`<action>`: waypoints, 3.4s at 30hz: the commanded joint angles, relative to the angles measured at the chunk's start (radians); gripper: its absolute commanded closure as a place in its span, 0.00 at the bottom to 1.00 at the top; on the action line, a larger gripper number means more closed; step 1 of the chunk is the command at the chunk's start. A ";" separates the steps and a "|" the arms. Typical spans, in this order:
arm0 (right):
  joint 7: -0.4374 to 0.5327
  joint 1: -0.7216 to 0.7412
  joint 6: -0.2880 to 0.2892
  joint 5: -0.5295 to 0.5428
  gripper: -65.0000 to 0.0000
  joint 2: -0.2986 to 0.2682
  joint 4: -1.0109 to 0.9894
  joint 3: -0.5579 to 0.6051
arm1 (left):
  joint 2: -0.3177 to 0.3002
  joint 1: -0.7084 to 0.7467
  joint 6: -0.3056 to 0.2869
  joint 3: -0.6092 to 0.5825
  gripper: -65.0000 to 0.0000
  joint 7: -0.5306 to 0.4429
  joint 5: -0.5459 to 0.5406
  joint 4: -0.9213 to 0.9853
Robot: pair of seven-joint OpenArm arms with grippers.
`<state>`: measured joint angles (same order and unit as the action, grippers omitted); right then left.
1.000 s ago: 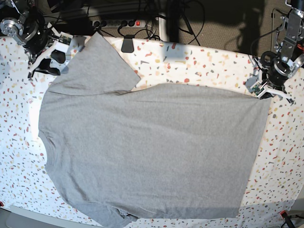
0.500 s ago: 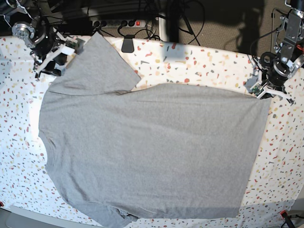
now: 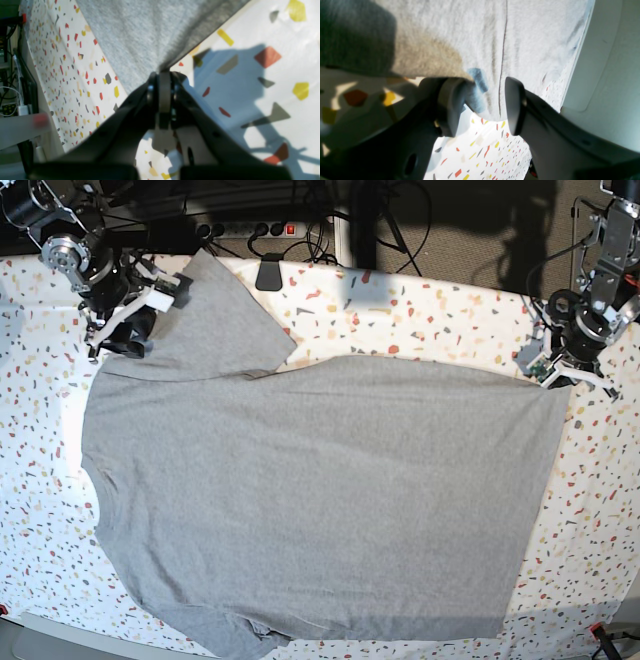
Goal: Fold the T-shirt properly
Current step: 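Pull the grasped shoulder corners apart to straighten the shirt, then drag the shoulder edge toward the hem with both grippers, then release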
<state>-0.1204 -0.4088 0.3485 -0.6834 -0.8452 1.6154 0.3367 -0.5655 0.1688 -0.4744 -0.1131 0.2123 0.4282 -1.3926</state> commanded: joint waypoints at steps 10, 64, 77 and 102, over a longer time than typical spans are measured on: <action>-0.007 0.082 0.328 -0.042 0.56 0.014 0.005 0.000 | -0.014 0.014 -0.045 -0.002 1.00 0.081 0.016 0.009; 0.237 -0.632 -0.138 0.276 1.00 0.202 0.321 -0.626 | 0.039 0.565 0.232 0.365 1.00 -0.096 -0.300 -0.526; 0.152 -0.319 -0.056 0.610 1.00 0.203 0.286 -0.606 | 0.039 0.343 0.141 0.367 1.00 -0.111 -0.478 -0.459; 0.153 0.167 -0.057 0.617 1.00 0.202 -0.008 -0.414 | 0.053 -0.004 0.009 0.367 1.00 -0.137 -0.527 -0.104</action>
<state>0.0101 -0.2527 0.3042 -0.0742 -0.6239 1.5963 -0.0681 -0.4927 0.1768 -0.4751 0.2424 0.1040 -0.0872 -1.4799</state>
